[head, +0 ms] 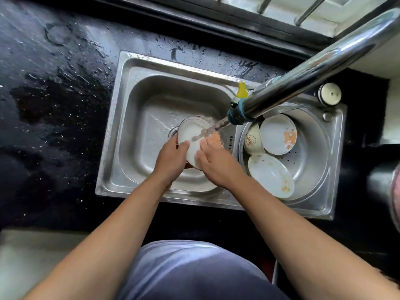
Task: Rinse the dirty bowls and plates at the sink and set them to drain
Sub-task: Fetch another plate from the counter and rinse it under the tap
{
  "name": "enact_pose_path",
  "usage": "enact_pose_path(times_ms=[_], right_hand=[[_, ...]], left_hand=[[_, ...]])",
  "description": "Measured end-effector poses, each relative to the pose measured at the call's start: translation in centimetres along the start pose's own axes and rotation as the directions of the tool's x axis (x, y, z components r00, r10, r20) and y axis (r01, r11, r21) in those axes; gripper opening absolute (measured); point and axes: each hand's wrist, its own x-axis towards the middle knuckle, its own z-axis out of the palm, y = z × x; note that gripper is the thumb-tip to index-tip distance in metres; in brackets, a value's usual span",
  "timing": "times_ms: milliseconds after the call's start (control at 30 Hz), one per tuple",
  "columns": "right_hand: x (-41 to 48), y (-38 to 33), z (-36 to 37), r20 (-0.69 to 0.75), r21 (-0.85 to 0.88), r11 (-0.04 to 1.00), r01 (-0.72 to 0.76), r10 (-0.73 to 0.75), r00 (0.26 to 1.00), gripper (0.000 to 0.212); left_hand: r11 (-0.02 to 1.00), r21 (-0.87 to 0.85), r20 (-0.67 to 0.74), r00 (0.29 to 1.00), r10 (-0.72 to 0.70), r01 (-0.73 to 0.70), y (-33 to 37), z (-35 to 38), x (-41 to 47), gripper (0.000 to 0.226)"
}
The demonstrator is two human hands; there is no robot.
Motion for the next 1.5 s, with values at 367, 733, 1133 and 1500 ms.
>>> enact_pose_path(times_ms=[367,733,1133,1500], right_hand=[[1.4,-2.0,1.1,0.034,0.152,0.988,-0.02,0.015,0.999,0.05],[1.9,-2.4,1.6,0.097,0.174,0.977,0.125,-0.143,0.985,0.052],[1.1,0.7,0.1,0.074,-0.227,0.929,0.291,-0.281,0.957,0.06],[-0.3,1.5,-2.1,-0.212,0.186,0.979,0.079,-0.038,0.976,0.059]], left_hand=[[0.981,0.19,-0.09,0.994,0.063,-0.045,-0.8,1.3,-0.6,0.046],[0.998,0.045,-0.119,0.992,-0.048,0.054,-0.4,-0.3,-1.1,0.059],[0.88,-0.442,-0.145,0.955,-0.258,0.17,0.3,-1.5,1.1,0.019],[0.627,-0.715,0.019,0.905,-0.426,0.31,-0.3,-3.0,0.0,0.044]])
